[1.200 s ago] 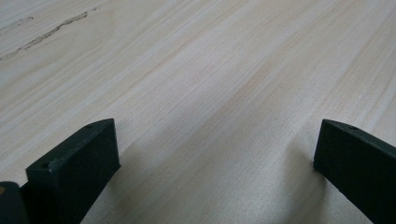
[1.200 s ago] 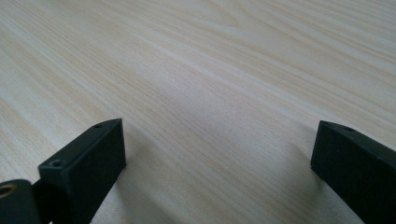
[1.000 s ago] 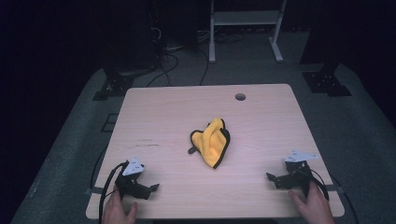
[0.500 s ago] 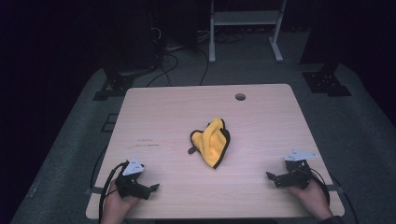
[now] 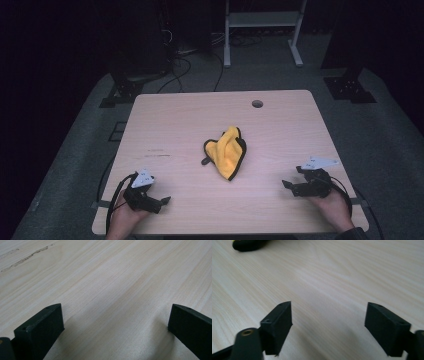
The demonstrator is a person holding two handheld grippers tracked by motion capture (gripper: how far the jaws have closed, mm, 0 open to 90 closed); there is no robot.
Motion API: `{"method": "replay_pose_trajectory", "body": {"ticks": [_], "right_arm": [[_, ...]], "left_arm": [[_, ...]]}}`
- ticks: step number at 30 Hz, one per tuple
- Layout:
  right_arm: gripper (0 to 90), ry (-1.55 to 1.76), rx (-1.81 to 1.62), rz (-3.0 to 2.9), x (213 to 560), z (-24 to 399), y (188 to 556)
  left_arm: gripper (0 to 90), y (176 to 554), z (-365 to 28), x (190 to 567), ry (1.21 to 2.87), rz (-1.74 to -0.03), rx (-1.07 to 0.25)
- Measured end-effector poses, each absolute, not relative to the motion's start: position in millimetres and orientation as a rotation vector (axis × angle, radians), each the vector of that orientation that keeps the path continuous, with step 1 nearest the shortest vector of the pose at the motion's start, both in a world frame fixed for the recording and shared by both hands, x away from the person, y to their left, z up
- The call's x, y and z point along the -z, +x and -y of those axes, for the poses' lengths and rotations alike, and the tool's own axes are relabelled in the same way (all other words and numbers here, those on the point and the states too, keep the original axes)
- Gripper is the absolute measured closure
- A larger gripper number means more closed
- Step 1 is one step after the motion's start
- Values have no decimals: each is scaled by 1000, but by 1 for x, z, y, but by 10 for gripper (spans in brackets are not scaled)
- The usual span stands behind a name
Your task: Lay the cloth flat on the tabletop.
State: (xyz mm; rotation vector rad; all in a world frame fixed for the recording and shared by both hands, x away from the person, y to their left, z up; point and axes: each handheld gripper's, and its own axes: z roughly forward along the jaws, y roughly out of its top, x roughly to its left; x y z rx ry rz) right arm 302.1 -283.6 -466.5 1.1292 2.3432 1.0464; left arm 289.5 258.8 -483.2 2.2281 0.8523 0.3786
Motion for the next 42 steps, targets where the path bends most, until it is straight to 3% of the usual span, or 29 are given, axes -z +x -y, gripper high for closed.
{"method": "replay_pose_trajectory", "body": {"ticks": [22,32,42], "right_arm": [[399,1085,-1199,-2415,446,257,330],[524,995,-1326,-2430,428,228,342],[584,930,-1393,-2450,415,198,357]], "left_arm": [[0,292,-258,483,2217,-878,-385],[0,292,-258,484,2214,-877,-386],[0,292,-258,484,2214,-877,-386]]}}
